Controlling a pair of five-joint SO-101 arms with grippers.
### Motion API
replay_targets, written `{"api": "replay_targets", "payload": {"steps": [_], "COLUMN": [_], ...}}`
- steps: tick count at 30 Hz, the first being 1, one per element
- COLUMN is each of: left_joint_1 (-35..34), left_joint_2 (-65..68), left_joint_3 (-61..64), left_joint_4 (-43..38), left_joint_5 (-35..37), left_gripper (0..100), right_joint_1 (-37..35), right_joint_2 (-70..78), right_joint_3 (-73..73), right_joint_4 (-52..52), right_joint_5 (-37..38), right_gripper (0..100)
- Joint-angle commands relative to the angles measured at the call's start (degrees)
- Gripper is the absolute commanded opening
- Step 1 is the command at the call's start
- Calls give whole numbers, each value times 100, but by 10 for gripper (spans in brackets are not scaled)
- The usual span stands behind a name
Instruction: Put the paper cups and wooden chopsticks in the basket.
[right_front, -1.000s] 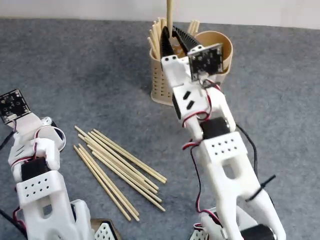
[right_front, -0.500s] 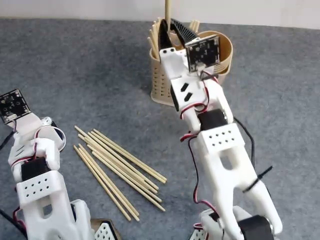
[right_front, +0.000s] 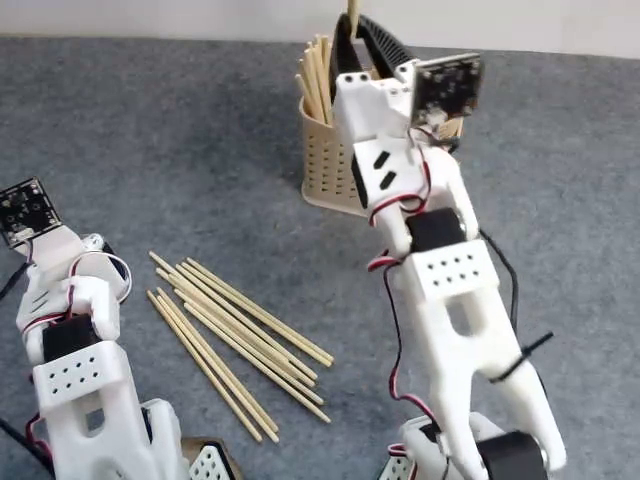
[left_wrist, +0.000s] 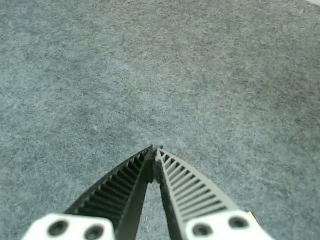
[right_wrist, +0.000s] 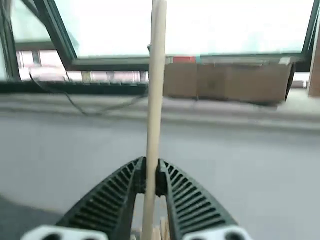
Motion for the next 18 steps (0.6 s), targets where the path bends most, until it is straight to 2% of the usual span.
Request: {"api": "replay_targets", "payload": {"steps": [1,10,14,18], "left_joint_1": [4,4,4,4], "left_joint_2": [-110,-110,-110,-110], "left_joint_3": [-66,-66,-66,-66], "left_joint_4": [-105,-105,-105,-105], "left_joint_5": [44,44,44,44], "left_gripper": [32,32,32,32], "right_joint_1": [57,330,382,382], "right_joint_2": [-488,356,646,892], "right_joint_3": [-338,-391,-374,-365], "right_joint_4": [-101,-189,-927,-1138], "right_joint_5": [-70,-70,-70,-70], "right_gripper": [6,6,6,6]}}
